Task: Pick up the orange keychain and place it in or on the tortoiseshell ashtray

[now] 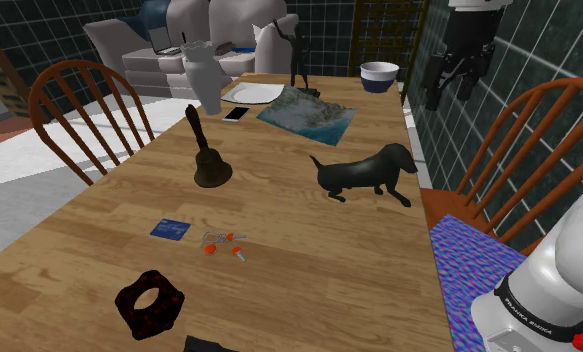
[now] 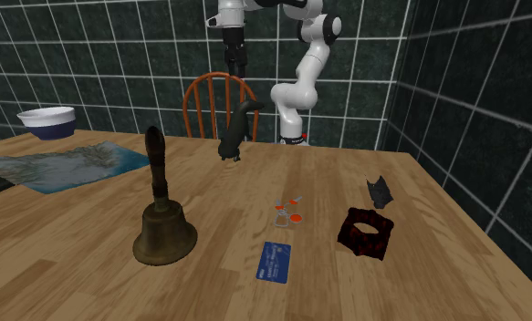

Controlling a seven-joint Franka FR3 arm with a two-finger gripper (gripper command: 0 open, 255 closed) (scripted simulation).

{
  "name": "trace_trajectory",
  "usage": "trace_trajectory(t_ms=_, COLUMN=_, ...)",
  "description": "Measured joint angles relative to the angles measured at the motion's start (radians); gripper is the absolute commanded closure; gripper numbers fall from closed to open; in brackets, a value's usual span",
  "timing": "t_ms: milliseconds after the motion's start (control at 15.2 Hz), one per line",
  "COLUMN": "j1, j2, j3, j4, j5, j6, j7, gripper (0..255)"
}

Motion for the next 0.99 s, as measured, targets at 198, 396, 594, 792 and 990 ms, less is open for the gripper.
trace_trajectory(t_ms=198, j1=0.012, j2=0.016, j3=0.016, j4=-0.006, j5=0.012, j6=0.022, j7=0.009, gripper=0)
trace_trajectory(t_ms=396, j1=0.041, j2=0.064, j3=0.059, j4=-0.018, j5=0.042, j6=0.085, j7=0.036, gripper=0)
trace_trajectory(t_ms=594, j1=0.072, j2=0.111, j3=0.103, j4=-0.024, j5=0.072, j6=0.143, j7=0.062, gripper=0)
trace_trajectory(t_ms=792, j1=0.097, j2=0.173, j3=0.14, j4=-0.026, j5=0.091, j6=0.212, j7=0.078, gripper=0)
trace_trajectory(t_ms=990, j1=0.122, j2=0.242, j3=0.181, j4=-0.016, j5=0.108, j6=0.276, j7=0.099, gripper=0)
